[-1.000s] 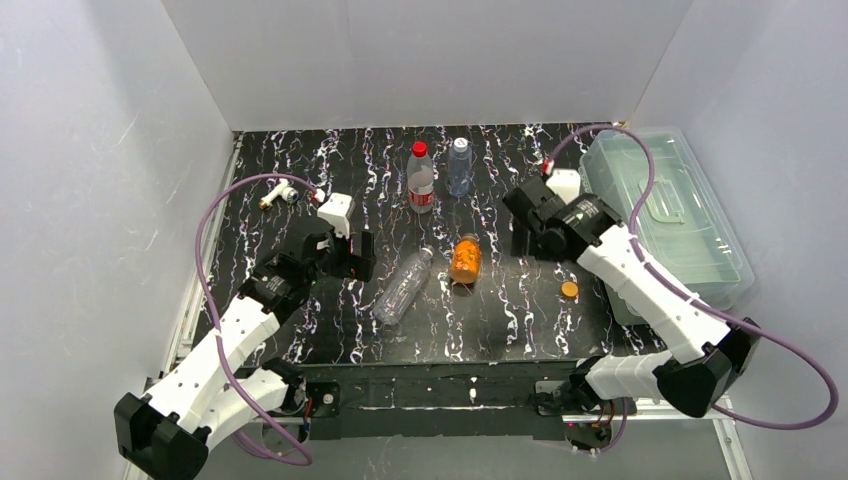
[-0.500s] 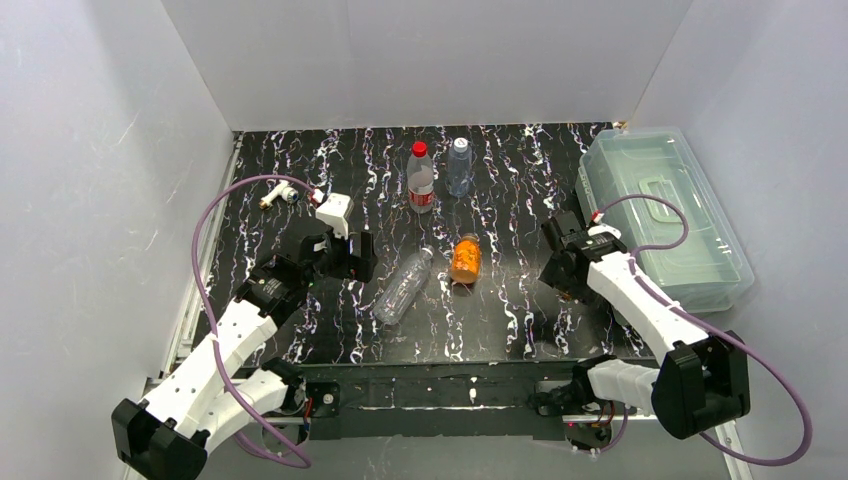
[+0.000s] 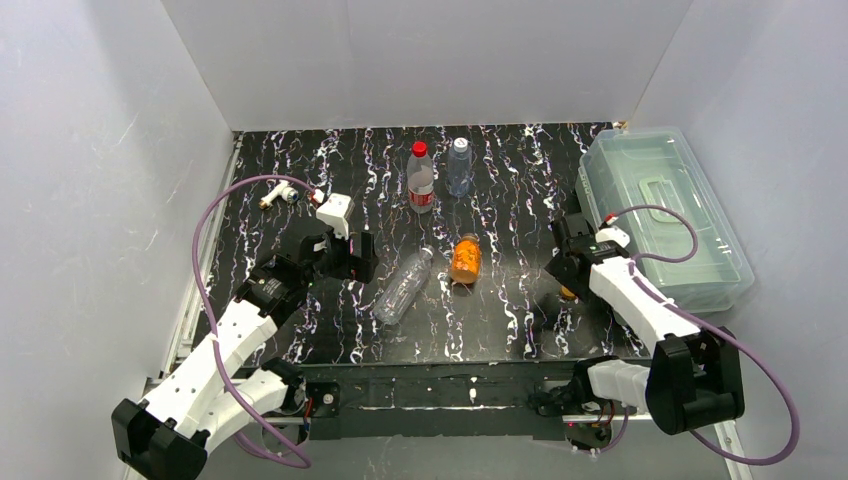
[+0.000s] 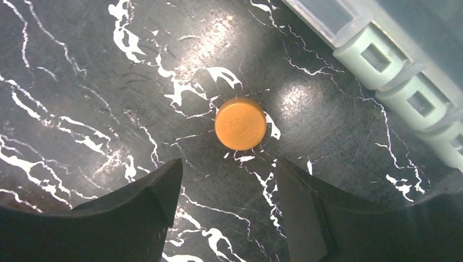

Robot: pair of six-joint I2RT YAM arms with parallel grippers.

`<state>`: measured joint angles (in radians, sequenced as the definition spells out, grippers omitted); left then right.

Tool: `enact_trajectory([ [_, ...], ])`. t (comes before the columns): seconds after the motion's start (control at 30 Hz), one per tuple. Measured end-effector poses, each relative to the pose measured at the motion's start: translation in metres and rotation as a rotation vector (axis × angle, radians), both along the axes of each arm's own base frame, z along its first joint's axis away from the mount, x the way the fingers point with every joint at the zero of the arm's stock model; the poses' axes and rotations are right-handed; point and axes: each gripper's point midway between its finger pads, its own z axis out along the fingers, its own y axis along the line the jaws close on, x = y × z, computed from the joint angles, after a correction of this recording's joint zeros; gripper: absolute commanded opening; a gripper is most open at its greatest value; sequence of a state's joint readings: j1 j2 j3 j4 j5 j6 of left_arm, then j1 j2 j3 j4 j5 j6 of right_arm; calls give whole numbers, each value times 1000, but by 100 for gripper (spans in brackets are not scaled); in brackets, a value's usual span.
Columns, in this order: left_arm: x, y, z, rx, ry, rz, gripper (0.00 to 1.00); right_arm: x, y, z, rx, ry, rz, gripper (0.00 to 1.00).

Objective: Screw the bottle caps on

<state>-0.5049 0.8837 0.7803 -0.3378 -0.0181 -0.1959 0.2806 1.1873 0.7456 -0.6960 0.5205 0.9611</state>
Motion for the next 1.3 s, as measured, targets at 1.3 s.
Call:
enact_trajectory([
  [1.3,-2,-6,-5,-17,31,-18,98,5,-14,-49,-31,-37,-66,36],
])
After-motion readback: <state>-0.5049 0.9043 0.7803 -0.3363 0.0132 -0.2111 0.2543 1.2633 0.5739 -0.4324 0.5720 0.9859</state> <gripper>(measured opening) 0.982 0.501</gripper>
